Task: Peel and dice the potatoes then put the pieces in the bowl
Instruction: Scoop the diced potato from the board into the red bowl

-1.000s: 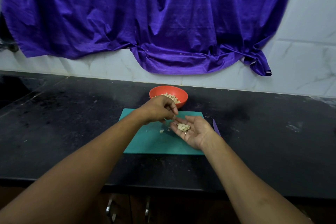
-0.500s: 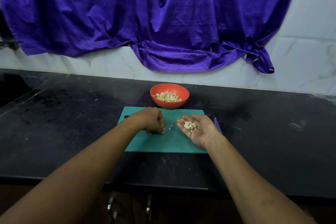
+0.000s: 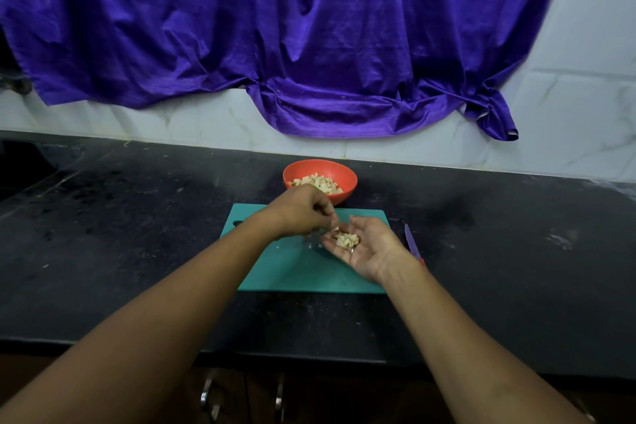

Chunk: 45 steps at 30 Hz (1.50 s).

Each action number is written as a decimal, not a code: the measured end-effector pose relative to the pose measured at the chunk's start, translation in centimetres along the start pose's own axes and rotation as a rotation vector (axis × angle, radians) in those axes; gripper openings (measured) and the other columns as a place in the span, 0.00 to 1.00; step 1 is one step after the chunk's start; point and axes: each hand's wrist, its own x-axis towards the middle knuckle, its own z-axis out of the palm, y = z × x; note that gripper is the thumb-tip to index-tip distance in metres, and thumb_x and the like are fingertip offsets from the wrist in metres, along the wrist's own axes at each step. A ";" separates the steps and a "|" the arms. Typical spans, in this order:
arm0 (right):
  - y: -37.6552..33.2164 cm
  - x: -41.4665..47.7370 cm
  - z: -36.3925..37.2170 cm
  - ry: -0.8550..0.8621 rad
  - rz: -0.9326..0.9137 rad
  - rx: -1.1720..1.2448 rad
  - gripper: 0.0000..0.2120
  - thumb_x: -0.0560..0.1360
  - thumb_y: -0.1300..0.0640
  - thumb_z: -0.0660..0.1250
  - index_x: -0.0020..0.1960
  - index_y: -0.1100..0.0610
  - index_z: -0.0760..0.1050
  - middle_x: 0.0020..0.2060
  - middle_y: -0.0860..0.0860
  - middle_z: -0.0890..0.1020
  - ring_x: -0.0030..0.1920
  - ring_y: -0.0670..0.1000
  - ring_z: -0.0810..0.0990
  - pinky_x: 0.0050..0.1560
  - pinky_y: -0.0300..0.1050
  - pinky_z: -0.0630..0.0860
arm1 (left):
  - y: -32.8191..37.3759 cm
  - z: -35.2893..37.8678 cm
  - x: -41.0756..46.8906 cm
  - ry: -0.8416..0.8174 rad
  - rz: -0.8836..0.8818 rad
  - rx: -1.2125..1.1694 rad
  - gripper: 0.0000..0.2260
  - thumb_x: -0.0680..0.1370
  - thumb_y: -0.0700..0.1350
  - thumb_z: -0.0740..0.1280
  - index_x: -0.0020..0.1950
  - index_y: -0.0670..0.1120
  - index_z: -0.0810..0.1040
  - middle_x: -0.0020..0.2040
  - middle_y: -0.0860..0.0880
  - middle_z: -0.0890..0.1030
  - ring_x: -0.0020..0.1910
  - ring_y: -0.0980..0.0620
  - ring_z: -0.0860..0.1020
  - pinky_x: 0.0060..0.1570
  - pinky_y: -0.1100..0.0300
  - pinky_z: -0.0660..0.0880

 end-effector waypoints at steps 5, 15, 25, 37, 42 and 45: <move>0.0 0.1 0.7 -0.047 0.018 0.014 0.16 0.87 0.57 0.58 0.61 0.70 0.75 0.56 0.66 0.84 0.60 0.62 0.84 0.45 0.56 0.86 | 0.3 -0.1 0.4 0.006 -0.011 -0.008 0.06 0.73 0.35 0.76 0.44 0.46 0.85 0.37 0.53 0.85 0.38 0.58 0.82 0.38 0.66 0.76; -0.4 1.4 0.9 -0.046 0.029 0.032 0.17 0.86 0.57 0.58 0.60 0.71 0.77 0.56 0.67 0.83 0.58 0.62 0.83 0.48 0.58 0.84 | -1.5 -0.9 1.1 0.076 0.018 -0.111 0.08 0.76 0.35 0.73 0.48 0.48 0.85 0.45 0.51 0.86 0.45 0.58 0.84 0.41 0.66 0.75; -6.0 4.0 3.3 -0.016 -0.172 -0.008 0.16 0.85 0.53 0.62 0.64 0.65 0.73 0.62 0.63 0.79 0.55 0.66 0.83 0.43 0.56 0.86 | -5.5 -0.9 1.5 0.179 -0.166 -0.151 0.03 0.77 0.40 0.71 0.48 0.47 0.83 0.45 0.46 0.84 0.40 0.51 0.80 0.40 0.55 0.78; -9.9 10.5 8.0 -0.061 -0.379 -0.840 0.33 0.85 0.37 0.50 0.70 0.64 0.75 0.67 0.61 0.78 0.69 0.60 0.76 0.75 0.58 0.66 | -7.8 -0.6 2.0 0.143 -0.202 -0.123 0.04 0.78 0.42 0.72 0.49 0.51 0.84 0.44 0.55 0.83 0.46 0.54 0.81 0.49 0.57 0.78; -9.6 10.6 7.8 0.011 -0.593 -1.066 0.09 0.84 0.55 0.63 0.55 0.57 0.80 0.56 0.56 0.84 0.55 0.54 0.83 0.63 0.56 0.79 | -7.8 -0.3 1.9 0.155 -0.183 -0.111 0.04 0.78 0.42 0.72 0.50 0.51 0.84 0.43 0.56 0.83 0.43 0.59 0.79 0.43 0.63 0.72; -9.7 9.8 6.8 0.023 -0.634 -1.087 0.06 0.83 0.59 0.66 0.53 0.58 0.81 0.51 0.56 0.85 0.53 0.53 0.85 0.59 0.54 0.82 | -8.0 -0.4 1.4 0.144 -0.173 -0.142 0.04 0.78 0.42 0.72 0.50 0.51 0.84 0.43 0.55 0.83 0.43 0.59 0.80 0.44 0.64 0.73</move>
